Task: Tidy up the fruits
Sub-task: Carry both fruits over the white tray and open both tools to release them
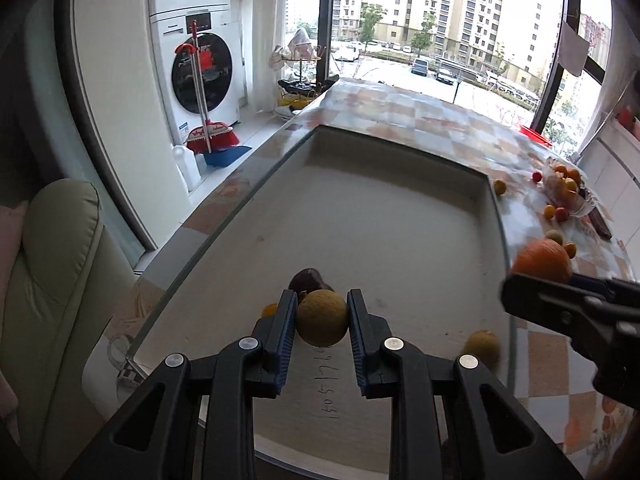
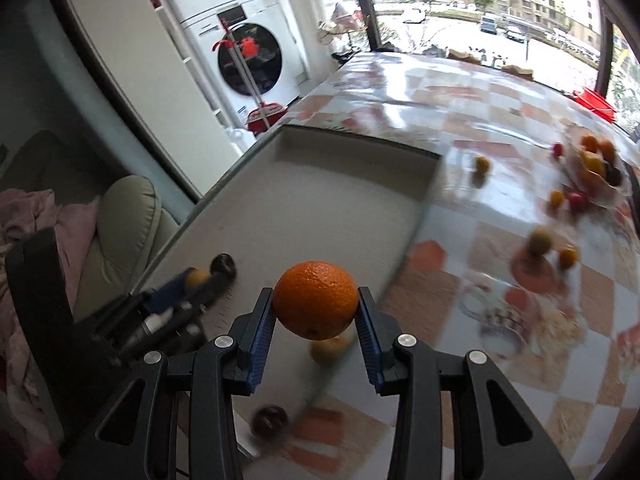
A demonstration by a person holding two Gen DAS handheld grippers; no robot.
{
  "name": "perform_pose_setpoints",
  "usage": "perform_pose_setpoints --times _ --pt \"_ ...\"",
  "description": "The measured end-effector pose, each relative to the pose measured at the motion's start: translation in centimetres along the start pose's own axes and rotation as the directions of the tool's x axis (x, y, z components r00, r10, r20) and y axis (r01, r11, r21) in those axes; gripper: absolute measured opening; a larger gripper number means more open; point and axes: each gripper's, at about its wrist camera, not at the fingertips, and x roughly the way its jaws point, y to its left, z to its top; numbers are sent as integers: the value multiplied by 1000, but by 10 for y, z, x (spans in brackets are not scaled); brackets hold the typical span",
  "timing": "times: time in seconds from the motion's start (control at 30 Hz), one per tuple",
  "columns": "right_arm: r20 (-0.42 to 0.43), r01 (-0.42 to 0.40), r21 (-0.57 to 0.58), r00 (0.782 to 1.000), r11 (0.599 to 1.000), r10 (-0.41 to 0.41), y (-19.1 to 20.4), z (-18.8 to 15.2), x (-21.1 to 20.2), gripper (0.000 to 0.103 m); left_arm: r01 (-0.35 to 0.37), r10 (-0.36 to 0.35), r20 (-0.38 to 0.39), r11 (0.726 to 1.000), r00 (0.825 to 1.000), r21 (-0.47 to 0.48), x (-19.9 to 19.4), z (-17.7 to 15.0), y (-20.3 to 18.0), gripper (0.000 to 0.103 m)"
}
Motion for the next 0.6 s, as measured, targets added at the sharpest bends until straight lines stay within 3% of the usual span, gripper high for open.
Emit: perform_pose_setpoints --times 0.1,0.13,0.17,0.2,0.27,0.37,0.43,0.6 --pt "-16 -12 2 1000 1000 12 7 2 6 51 -8 8 9 1000 1000 6 3 -3 1 27" --pt "-13 -14 5 1000 1000 14 8 2 7 69 -13 13 17 1000 1000 13 3 -3 1 43" --pt "-5 -16 10 1000 1000 16 7 3 5 86 -17 17 20 1000 1000 21 3 -3 0 84" --pt "9 -22 18 1000 1000 22 5 2 1 88 -24 23 25 1000 999 20 2 -4 0 100" --pt "28 -16 24 999 1000 15 -1 0 -7 89 -12 12 63 1000 998 13 -3 -4 1 103" --pt "52 53 53 997 997 -55 -21 -6 -22 100 -10 8 43 999 999 44 -5 -1 -7 103" --pt "72 95 103 992 990 -102 -43 -15 -33 103 0 -3 53 998 999 55 -11 2 -14 103" --pt "76 237 294 960 926 -270 -119 -55 -67 103 88 -98 77 988 992 125 -33 3 -54 103"
